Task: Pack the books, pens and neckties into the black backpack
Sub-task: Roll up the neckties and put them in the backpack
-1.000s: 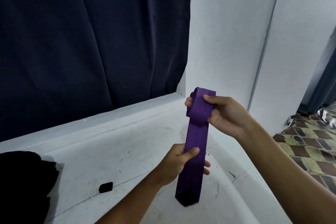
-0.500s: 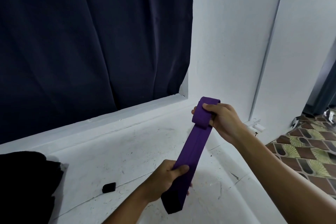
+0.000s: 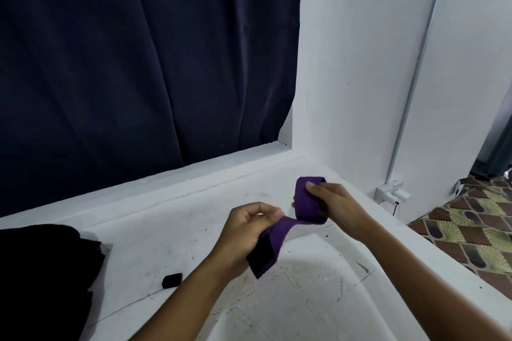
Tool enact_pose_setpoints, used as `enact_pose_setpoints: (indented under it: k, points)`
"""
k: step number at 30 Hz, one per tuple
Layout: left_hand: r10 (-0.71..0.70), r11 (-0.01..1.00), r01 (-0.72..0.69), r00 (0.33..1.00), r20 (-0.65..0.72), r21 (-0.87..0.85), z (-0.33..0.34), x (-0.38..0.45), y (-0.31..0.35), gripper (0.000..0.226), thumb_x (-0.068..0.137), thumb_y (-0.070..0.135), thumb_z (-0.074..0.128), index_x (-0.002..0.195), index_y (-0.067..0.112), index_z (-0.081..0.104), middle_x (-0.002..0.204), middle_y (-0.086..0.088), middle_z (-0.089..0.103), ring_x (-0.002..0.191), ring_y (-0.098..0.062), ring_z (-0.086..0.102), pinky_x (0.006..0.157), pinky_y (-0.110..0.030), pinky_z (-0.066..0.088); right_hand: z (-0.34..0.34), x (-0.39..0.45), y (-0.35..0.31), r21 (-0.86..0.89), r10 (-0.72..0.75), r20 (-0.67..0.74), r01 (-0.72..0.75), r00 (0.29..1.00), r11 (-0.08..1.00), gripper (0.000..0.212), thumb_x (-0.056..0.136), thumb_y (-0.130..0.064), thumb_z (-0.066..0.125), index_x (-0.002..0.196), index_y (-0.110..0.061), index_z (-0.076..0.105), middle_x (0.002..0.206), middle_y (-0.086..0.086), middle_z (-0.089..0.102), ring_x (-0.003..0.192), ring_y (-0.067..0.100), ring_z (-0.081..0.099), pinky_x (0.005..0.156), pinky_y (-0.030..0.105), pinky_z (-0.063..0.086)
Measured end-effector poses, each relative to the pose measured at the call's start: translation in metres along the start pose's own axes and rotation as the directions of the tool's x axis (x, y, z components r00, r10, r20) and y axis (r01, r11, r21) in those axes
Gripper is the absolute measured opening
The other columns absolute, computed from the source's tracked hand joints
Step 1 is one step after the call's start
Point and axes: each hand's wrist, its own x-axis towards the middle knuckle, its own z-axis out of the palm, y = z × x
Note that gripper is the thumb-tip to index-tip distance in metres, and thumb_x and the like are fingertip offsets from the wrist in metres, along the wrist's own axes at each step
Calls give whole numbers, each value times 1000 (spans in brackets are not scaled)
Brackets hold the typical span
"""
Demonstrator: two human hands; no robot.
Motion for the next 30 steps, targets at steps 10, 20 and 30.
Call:
enact_pose_setpoints:
  k: [10, 20, 30]
  points:
    - [-238, 693, 325, 946, 221, -644, -10, 17, 26, 73, 84, 46, 56, 122, -16, 54, 120, -33, 62, 100, -39, 70, 68, -32, 60, 12, -28, 13, -83, 25, 415, 10, 910, 996, 70, 77, -54, 74, 108, 7, 59, 100, 26, 64, 92, 34, 64, 85, 41, 51]
    - [-180, 917, 212, 976, 124, -339, -13, 24, 15, 52, 84, 12, 66, 128, 6, 39, 118, -25, 67, 107, -34, 68, 62, -28, 60, 16, -33, 16, 133, 113, 478, -199, 871, 971, 32, 83, -11, 66, 110, 6, 65, 101, 25, 70, 84, 30, 70, 79, 36, 57]
    - [7, 915, -45, 996, 94, 402, -16, 9, -6, 43, 95, 41, 57, 78, 4, 71, 68, -11, 68, 60, -20, 63, 58, -25, 48, 20, -30, 11, 269, 74, 561, -266, 825, 926, 32, 70, -17, 69, 91, 6, 73, 84, 22, 72, 67, 27, 70, 65, 32, 58]
